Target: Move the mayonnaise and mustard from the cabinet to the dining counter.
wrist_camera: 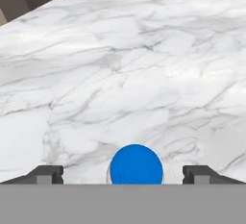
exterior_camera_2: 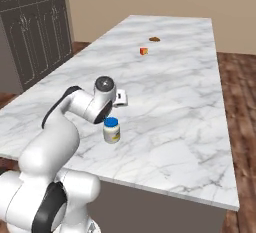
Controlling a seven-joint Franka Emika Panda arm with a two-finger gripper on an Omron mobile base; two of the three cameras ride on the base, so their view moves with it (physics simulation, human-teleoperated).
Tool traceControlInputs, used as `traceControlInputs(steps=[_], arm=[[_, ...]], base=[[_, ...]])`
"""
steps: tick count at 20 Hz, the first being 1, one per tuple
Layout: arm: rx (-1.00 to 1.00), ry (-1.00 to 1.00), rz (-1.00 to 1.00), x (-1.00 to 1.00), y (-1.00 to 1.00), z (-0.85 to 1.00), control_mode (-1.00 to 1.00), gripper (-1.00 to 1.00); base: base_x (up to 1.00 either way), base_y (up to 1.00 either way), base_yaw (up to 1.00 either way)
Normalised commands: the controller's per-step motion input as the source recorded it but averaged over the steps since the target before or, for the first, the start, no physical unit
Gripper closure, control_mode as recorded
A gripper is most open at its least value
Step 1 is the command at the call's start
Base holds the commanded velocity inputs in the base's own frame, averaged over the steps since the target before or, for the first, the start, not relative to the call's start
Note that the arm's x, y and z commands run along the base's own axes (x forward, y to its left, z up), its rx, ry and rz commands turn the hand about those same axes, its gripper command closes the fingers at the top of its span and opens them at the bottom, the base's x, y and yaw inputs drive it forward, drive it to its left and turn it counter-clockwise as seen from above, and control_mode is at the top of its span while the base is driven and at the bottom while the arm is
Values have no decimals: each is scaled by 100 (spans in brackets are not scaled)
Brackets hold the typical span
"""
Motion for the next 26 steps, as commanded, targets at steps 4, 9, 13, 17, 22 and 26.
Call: traceControlInputs(steps=[4, 9, 13, 17, 22, 26], arm=[[0, 9, -15, -65, 1, 86, -100, -100], [1, 9, -19, -59, 13, 95, -100, -100], [0, 12, -16, -62, 11, 72, -100, -100], [0, 0, -10, -76, 26, 29, -100, -100], [0, -7, -6, -61, 29, 5, -100, -100], [0, -22, -3, -48, 11, 0, -100, -100]], base=[[0, 0, 0], [0, 0, 0], [0, 0, 0], [0, 0, 0], [0, 0, 0], [0, 0, 0]])
